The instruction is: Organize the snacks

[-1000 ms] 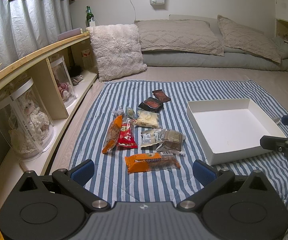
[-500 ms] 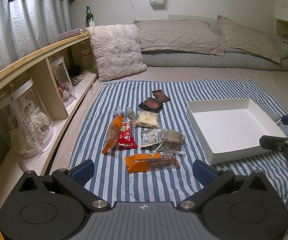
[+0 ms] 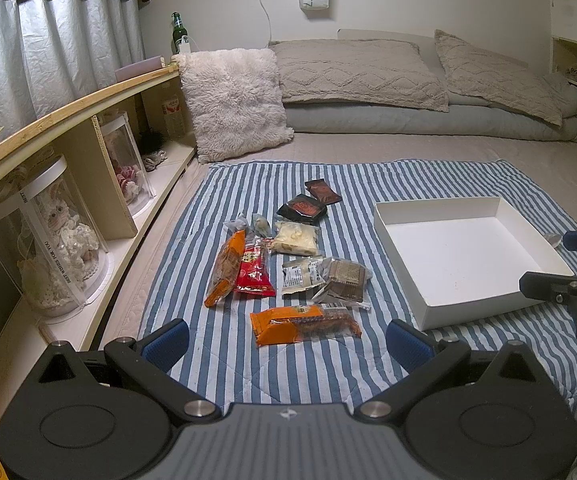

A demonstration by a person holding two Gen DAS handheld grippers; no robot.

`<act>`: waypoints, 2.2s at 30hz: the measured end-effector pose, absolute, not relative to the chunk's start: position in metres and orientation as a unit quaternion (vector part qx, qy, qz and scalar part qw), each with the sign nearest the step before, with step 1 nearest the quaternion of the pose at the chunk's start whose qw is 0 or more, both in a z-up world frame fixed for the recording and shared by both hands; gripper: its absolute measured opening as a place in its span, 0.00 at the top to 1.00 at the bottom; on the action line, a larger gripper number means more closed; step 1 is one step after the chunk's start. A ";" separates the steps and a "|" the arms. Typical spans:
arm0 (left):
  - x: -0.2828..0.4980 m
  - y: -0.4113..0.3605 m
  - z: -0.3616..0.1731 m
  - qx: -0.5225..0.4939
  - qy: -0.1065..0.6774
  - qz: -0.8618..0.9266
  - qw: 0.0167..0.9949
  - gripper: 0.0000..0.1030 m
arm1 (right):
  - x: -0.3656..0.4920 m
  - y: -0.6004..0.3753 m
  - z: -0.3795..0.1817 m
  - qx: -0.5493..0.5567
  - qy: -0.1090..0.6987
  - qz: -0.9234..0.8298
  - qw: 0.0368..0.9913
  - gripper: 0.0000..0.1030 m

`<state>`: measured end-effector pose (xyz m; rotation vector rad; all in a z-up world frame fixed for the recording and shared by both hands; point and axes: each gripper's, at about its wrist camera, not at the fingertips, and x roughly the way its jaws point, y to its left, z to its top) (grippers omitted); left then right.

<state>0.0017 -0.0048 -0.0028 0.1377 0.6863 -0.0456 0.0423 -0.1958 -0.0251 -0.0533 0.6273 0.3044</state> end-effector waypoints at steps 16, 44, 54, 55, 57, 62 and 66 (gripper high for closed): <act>0.001 -0.002 -0.004 0.065 0.337 -0.019 0.939 0.00 | 0.042 -0.196 -0.025 -0.026 0.308 0.149 0.939 0.00; 0.062 -0.006 -0.008 0.049 0.363 0.015 0.930 0.00 | 0.078 -0.187 -0.020 -0.028 0.301 0.170 0.938 0.00; 0.110 0.008 -0.026 0.036 0.381 0.053 0.922 0.00 | 0.128 -0.173 -0.036 -0.031 0.308 0.209 0.928 0.00; 0.116 0.011 -0.029 0.034 0.381 0.059 0.922 0.00 | 0.133 -0.173 -0.039 -0.027 0.309 0.210 0.927 0.00; 0.127 0.015 -0.034 0.030 0.379 0.065 0.923 0.00 | 0.145 -0.173 -0.045 -0.023 0.316 0.209 0.925 0.00; 0.153 0.023 -0.051 0.012 0.383 0.028 0.923 0.00 | 0.167 -0.167 -0.059 -0.039 0.310 0.203 0.928 0.00; 0.169 0.021 -0.063 0.012 0.381 0.002 0.924 0.00 | 0.184 -0.160 -0.073 -0.074 0.284 0.214 0.932 0.00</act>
